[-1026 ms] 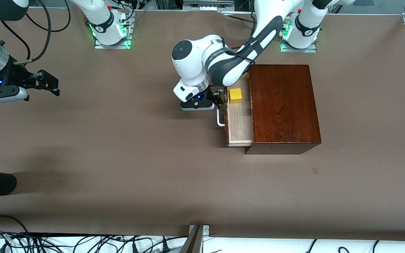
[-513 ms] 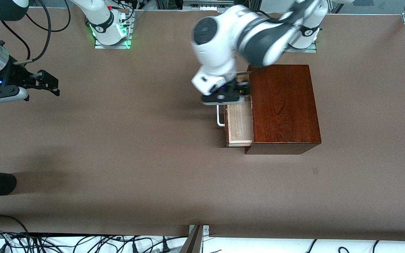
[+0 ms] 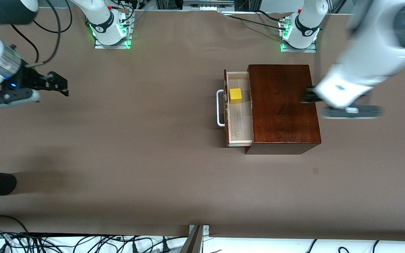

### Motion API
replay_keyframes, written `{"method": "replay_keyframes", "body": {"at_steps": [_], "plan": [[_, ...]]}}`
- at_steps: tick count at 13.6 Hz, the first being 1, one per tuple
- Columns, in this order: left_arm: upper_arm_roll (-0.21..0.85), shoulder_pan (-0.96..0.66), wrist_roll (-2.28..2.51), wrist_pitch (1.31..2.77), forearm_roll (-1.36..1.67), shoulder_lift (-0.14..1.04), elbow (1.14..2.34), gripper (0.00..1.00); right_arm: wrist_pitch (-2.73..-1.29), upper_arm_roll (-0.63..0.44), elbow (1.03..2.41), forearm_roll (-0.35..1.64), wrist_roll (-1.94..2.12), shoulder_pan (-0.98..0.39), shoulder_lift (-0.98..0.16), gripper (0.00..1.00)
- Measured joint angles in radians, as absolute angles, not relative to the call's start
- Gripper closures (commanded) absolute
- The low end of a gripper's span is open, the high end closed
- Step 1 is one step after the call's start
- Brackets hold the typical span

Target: Open drawer, take yellow block, close drawer

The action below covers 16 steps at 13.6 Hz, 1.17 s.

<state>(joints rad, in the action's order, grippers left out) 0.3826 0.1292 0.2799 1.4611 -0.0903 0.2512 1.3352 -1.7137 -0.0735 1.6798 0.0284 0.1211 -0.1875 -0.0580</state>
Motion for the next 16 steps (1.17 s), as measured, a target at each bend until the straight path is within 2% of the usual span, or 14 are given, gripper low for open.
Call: {"method": "replay_keyframes", "body": {"at_steps": [2, 5, 6, 8, 10, 16], "plan": [[0.339, 0.238, 0.177, 1.453, -0.024, 0.232, 1.343, 0.00, -1.698, -0.070, 1.679, 0.032, 0.130, -0.230, -0.098, 0.00], [0.081, 0.102, 0.026, 1.485, 0.006, 0.159, 1.405, 0.00, -1.651, -0.006, 1.666, 0.036, 0.232, -0.306, -0.110, 0.00], [0.037, 0.062, 0.015, 1.536, 0.006, 0.120, 1.447, 0.00, -1.647, 0.045, 1.655, 0.037, 0.269, -0.316, -0.110, 0.00], [-0.003, 0.026, 0.013, 1.692, 0.006, 0.015, 1.590, 0.00, -1.648, 0.173, 1.633, 0.038, 0.299, -0.331, -0.113, 0.00], [-0.029, 0.016, 0.012, 1.720, 0.006, -0.066, 1.712, 0.00, -1.665, 0.274, 1.591, 0.037, 0.300, -0.374, -0.144, 0.00], [-0.020, -0.002, 0.008, 1.655, 0.006, -0.092, 1.731, 0.00, -1.778, 0.306, 1.395, -0.037, 0.354, -0.618, -0.371, 0.00]]}}
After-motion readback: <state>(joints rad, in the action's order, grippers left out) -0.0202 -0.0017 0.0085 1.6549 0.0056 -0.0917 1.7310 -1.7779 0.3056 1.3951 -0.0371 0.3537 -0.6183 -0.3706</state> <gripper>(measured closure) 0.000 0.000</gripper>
